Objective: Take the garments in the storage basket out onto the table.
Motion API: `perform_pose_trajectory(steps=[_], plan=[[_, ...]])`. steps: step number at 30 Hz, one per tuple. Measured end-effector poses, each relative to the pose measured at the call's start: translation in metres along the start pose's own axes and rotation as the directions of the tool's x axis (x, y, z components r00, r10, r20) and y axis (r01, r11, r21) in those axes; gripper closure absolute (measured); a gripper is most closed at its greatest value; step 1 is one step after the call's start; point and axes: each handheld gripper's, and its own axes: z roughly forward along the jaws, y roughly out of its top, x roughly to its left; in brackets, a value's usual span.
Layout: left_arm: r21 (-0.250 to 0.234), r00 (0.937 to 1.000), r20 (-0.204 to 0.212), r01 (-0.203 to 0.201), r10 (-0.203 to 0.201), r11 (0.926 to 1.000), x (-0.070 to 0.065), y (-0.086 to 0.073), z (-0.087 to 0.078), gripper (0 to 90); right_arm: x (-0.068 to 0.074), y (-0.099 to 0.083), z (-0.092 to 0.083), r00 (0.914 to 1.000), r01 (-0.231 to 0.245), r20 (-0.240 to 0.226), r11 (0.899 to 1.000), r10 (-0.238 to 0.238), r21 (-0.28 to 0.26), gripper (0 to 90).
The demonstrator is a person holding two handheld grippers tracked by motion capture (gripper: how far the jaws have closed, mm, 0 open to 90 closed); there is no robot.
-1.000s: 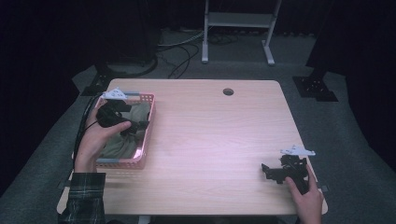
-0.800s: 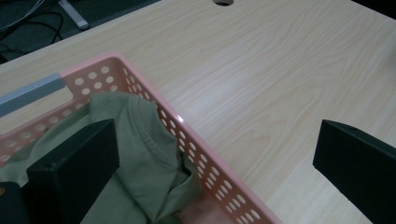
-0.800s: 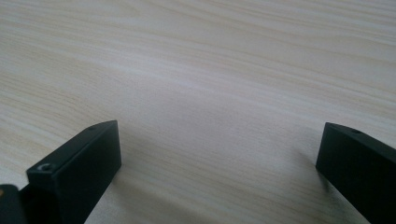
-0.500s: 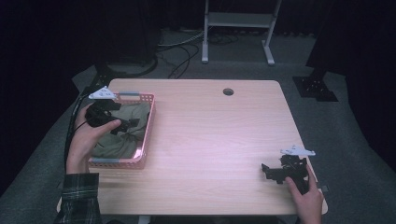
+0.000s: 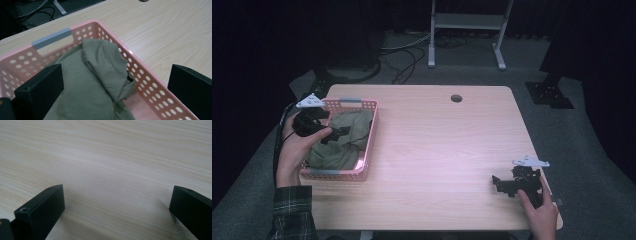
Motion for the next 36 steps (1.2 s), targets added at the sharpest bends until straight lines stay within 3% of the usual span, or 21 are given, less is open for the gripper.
perform_pose_trajectory(steps=[11,36], plan=[[-0.005,1.0000,-0.001,0.009,-0.009,0.9999,0.010,-0.010,0.007,0.0,0.000,0.000,0.000,1.0000,0.000,0.000,1.000,0.000,0.000,0.0],[0.091,0.9999,0.004,0.015,-0.015,0.9957,0.024,-0.035,0.037,0.0,0.000,0.000,0.000,1.0000,0.000,0.000,1.000,0.000,0.000,0.0]])
